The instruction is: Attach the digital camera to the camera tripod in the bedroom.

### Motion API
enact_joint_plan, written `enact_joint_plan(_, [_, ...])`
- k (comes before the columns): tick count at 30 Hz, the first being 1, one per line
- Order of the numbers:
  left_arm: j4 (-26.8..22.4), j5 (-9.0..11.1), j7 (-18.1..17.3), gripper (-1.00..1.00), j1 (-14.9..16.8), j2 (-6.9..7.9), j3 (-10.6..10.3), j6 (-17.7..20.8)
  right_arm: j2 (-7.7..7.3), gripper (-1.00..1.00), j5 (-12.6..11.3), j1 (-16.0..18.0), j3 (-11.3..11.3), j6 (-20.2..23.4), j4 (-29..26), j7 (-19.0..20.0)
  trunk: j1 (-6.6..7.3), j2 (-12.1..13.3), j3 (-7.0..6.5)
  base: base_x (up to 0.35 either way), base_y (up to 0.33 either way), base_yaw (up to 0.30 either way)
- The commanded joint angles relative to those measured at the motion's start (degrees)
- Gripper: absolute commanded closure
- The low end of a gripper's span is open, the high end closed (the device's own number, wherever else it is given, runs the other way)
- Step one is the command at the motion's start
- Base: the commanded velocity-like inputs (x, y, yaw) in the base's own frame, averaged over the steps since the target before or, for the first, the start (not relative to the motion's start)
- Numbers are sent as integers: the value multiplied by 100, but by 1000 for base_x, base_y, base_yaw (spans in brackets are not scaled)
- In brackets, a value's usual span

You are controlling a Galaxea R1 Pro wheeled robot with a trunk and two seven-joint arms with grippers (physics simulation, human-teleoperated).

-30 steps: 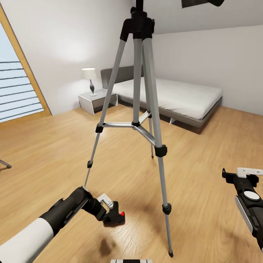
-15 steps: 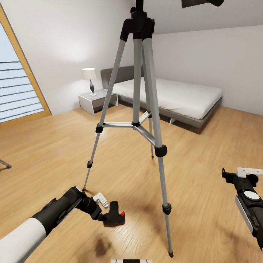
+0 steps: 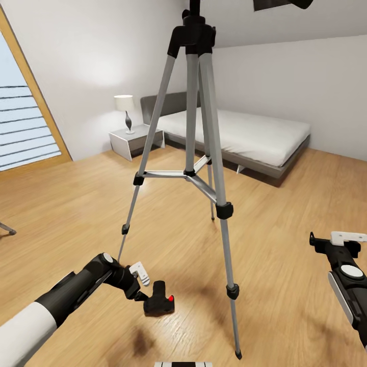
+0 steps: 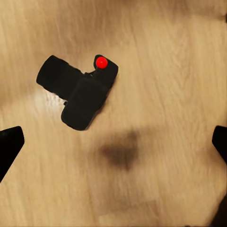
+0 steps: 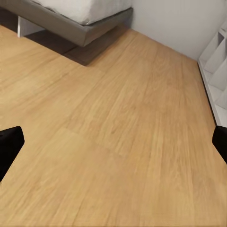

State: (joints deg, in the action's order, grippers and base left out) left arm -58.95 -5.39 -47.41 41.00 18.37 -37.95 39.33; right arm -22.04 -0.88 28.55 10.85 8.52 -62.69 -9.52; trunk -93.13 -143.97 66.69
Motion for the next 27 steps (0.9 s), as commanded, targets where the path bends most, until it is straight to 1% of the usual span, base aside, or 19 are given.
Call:
enact_joint_plan(1, [-59, -70, -53, -100, 4, 14, -4, 2, -2, -100, -9, 1, -8, 36, -44, -22, 1, -2, 5, 0, 0, 0])
enact_joint_plan(6, [-212, -105, -86, -100, 4, 45, -3, -78, -3, -100, -9, 1, -11, 41, -183, -23, 1, -2, 5, 0, 0, 0])
enact_joint_plan(11, [-296, -127, -102, -100, 4, 97, 1, -315, -3, -100, -9, 1, -9, 49, -294, -23, 1, -2, 5, 0, 0, 0])
enact_joint_plan(14, [-316, -132, -106, -100, 4, 181, 7, -470, -3, -100, -9, 1, -6, 51, -321, -23, 1, -2, 5, 0, 0, 0])
enact_joint_plan(15, [-316, -132, -106, -100, 4, 181, 7, -470, -3, -100, -9, 1, -6, 51, -321, -23, 1, -2, 5, 0, 0, 0])
enact_joint_plan(19, [-331, -137, -115, -100, 9, 315, 9, -604, -3, -100, -9, 1, -5, 55, -339, -23, 1, -2, 5, 0, 0, 0])
enact_joint_plan(26, [-301, -144, -138, -100, 12, 508, -6, -691, -3, -100, -9, 1, -4, 60, -354, -23, 1, -2, 5, 0, 0, 0])
enact_joint_plan(27, [-301, -144, -138, -100, 12, 508, -6, -691, -3, -100, -9, 1, -4, 60, -354, -23, 1, -2, 5, 0, 0, 0])
